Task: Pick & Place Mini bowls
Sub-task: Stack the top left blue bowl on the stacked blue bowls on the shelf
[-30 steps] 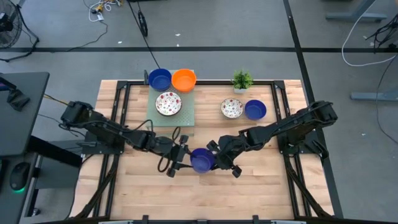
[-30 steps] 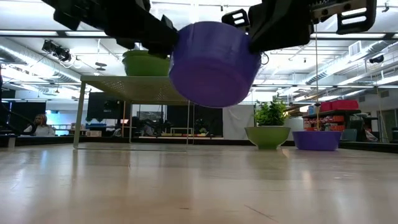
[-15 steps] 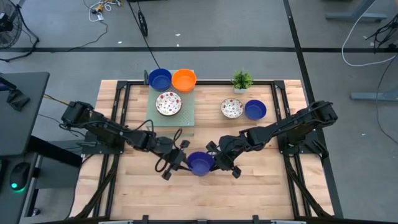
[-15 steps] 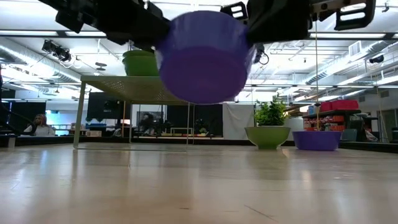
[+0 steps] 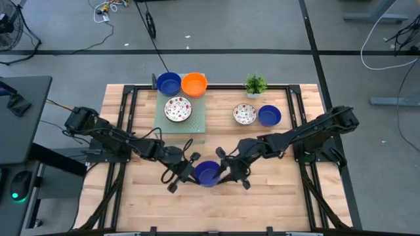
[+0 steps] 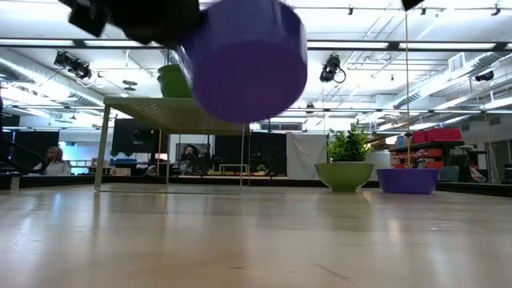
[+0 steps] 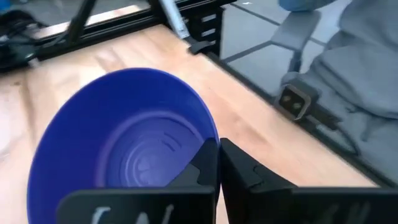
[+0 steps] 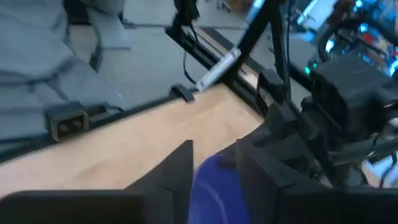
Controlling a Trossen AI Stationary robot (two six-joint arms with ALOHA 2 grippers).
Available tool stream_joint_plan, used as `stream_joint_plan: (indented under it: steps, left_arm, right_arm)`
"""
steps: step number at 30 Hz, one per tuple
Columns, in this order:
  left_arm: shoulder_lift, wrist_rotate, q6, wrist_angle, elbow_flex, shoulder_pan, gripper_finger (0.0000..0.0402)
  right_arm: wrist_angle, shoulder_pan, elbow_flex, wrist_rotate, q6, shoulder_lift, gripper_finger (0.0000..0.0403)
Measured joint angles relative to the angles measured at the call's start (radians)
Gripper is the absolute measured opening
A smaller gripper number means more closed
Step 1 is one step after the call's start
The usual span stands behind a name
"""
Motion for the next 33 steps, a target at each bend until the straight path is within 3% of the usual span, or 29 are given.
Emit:
stream_joint_plan:
  steps: [3, 6, 12, 17, 21, 25, 29, 33]
  left_arm:
    - [-0.004, -0.021, 0.003, -0.037, 0.035, -0.043, 0.0005]
    - [-0.026, -0.102, 0.008, -0.196, 0.119, -0.097, 0.0005]
    - [-0.074, -0.445, 0.025, -0.742, 0.431, -0.209, 0.0005]
    - [-0.107, -0.707, -0.029, -1.183, 0.723, -0.203, 0.0005]
    - [-0.146, -0.825, -0.093, -1.457, 0.885, -0.089, 0.0005]
    - [-0.234, -0.832, -0.08, -1.526, 0.897, 0.104, 0.0004]
    - [-0.321, -0.788, -0.022, -1.5, 0.846, 0.342, 0.0004]
    - [-0.37, -0.607, 0.066, -1.364, 0.767, 0.564, 0.0004]
  right_arm:
    - [-0.037, 0.025, 0.0, -0.002, 0.003, -0.049, 0.0146]
    - [-0.128, 0.049, 0.0, -0.005, 0.071, -0.096, 0.0161]
    - [-0.281, 0.093, 0.0, -0.006, 0.246, -0.118, 0.0162]
    - [-0.288, 0.13, 0.0, -0.007, 0.258, -0.071, 0.0153]
    - [-0.283, 0.135, 0.0, -0.006, 0.253, -0.052, 0.0147]
    - [-0.285, 0.134, 0.0, 0.017, 0.253, -0.051, 0.014]
    - [-0.287, 0.134, 0.0, 0.046, 0.253, -0.051, 0.0135]
    - [-0.278, 0.134, 0.0, 0.059, 0.242, -0.051, 0.013]
